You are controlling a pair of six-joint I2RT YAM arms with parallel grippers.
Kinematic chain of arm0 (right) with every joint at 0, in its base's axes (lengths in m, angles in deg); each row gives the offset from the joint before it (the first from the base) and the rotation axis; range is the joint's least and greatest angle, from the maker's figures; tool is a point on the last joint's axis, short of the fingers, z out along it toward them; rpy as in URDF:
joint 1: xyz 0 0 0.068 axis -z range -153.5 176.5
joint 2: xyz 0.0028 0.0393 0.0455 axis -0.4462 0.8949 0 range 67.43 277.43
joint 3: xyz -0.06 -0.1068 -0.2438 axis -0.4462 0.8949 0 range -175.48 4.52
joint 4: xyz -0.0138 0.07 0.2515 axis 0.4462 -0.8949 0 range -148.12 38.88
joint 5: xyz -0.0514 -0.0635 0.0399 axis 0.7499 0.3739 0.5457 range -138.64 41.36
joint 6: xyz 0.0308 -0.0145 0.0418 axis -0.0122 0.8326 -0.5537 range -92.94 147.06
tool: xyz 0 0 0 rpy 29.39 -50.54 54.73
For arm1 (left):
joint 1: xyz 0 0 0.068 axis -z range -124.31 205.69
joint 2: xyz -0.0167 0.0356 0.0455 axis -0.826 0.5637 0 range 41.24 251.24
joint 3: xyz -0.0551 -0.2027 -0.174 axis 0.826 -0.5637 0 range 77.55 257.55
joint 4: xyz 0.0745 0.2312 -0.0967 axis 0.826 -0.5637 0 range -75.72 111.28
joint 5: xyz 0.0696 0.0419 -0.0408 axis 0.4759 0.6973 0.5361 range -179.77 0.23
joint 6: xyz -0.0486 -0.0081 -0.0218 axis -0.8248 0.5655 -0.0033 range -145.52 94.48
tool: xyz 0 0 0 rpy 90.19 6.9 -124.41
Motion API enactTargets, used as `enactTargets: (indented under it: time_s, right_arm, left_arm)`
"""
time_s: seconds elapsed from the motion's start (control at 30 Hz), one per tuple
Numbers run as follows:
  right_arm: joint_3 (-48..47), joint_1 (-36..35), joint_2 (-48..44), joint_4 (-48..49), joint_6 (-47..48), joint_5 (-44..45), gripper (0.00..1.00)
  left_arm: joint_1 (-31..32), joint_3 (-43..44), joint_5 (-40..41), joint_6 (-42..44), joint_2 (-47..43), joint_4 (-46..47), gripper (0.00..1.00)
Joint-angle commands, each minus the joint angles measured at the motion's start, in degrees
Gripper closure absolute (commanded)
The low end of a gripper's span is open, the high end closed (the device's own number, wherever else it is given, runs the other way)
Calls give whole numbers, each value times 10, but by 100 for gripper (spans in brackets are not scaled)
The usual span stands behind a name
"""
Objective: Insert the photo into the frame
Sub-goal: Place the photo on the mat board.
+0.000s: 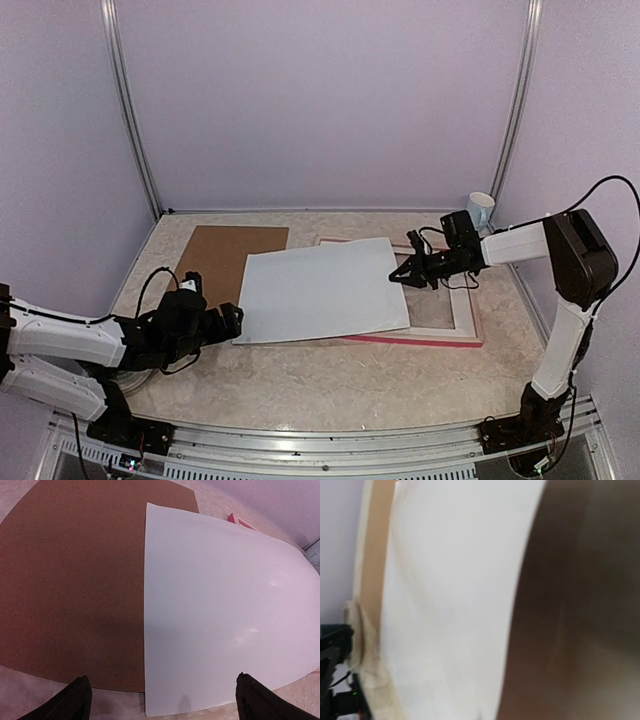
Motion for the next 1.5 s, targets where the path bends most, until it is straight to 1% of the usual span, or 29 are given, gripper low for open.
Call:
enactTargets:
  time_s: [0.0, 0.17, 0.6, 1.03, 1.47]
  right_arm:
    - [18, 30, -33, -60, 54, 30, 99]
    - [26, 55, -49, -96, 90, 47, 99]
    - [55, 103, -70, -124, 130, 83, 99]
    - [78, 126, -93, -136, 148, 131, 99]
    - [92, 147, -122, -168, 172, 186, 99]
  left_arm:
    - [0, -11, 9, 2, -6, -2, 1]
    - [-1, -14, 6, 2, 1, 7, 1]
    - [-3, -18, 1, 3, 13, 19, 1]
    - [-6, -23, -2, 1, 10, 23, 1]
    - [-7, -27, -3, 4, -4, 22, 1]
